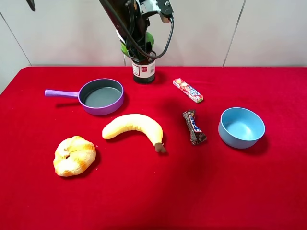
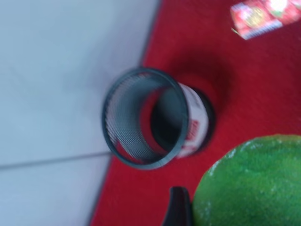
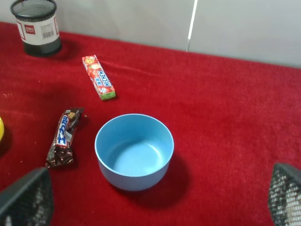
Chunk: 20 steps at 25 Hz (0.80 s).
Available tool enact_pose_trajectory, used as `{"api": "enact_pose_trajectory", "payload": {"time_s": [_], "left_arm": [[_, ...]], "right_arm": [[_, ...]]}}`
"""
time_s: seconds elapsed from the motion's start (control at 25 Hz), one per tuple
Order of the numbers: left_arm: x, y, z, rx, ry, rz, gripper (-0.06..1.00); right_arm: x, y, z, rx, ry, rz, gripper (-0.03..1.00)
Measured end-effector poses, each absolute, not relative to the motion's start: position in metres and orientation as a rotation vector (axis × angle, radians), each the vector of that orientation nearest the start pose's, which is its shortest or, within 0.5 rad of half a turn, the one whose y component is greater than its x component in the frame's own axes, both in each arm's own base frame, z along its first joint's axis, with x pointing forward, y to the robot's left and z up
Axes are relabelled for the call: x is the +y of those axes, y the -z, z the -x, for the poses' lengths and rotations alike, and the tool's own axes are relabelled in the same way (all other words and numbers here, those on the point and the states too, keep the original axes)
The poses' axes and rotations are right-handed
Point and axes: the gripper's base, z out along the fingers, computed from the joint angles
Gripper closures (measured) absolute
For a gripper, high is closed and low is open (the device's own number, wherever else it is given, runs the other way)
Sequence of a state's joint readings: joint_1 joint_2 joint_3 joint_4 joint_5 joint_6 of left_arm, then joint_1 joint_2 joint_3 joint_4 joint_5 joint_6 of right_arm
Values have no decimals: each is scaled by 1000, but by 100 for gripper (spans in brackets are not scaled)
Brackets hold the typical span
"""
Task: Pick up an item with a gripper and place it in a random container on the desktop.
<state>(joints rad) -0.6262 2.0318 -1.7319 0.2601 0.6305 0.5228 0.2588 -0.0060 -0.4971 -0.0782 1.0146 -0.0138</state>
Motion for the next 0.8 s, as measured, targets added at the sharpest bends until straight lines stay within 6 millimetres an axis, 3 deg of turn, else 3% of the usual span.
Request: {"api": "enact_pose_trajectory", "payload": {"time_s": [0.24,0.8], "left_arm": [[-261,-241,-412,1853,-225,-1394,32],[-257,-218,-449,1648,-193,-1241,32]], "right_arm": [[-7,-280,2,1975,-65,269,27],[-7,-280,2,1975,-65,269,27]]}}
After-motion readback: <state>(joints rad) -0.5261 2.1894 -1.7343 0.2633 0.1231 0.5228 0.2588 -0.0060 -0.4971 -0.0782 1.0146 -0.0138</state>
